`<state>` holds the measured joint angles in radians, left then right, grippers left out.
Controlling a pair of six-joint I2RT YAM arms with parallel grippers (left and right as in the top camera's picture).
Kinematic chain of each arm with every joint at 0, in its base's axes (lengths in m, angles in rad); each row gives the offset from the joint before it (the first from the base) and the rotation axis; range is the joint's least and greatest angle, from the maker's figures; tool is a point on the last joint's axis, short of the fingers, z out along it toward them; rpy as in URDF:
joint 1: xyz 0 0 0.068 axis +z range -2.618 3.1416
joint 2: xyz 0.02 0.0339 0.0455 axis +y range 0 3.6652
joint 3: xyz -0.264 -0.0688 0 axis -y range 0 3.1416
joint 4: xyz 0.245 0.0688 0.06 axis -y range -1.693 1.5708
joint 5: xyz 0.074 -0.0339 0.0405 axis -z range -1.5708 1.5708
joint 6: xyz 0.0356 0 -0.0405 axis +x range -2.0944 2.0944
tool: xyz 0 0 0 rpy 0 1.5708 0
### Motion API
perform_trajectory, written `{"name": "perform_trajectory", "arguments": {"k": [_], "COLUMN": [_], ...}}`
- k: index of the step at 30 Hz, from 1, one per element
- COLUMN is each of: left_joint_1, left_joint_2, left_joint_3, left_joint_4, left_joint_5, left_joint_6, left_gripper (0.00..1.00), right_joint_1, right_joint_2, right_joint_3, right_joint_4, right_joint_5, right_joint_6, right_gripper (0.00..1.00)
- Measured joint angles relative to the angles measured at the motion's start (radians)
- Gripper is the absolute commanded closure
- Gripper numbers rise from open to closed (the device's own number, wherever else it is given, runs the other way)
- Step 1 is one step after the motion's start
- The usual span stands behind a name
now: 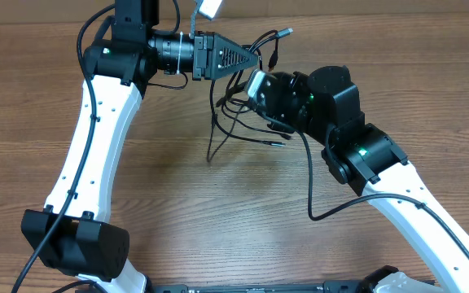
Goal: Untangle cables
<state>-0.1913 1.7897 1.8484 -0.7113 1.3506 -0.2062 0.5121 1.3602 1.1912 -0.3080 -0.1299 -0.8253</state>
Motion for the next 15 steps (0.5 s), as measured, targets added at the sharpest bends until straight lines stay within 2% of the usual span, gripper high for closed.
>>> {"name": "perform_trajectory", "arguments": {"k": [4,6,15], "left_joint_1": [0.000,0.000,0.000], "left_joint_2": [0.000,0.000,0.000], "left_joint_3": [0.000,0.000,0.000], "left_joint_4": [0.000,0.000,0.025], "left_joint_5": [0.004,0.005,0.011], "left_joint_6": [0.000,0.000,-0.016], "left_gripper": [0.96,0.96,0.96], "right_joint_1": [0.000,0.000,0.000], "right_joint_2": [-0.002,-0.002,-0.002], "right_joint_3": [0.000,0.000,0.000], "right_joint_4": [-0.028,-0.052,-0.138], "right_joint_5": [0.000,0.000,0.000], "right_joint_6": [0.004,0.003,0.002], "right_gripper": [0.93,0.96,0.96]}}
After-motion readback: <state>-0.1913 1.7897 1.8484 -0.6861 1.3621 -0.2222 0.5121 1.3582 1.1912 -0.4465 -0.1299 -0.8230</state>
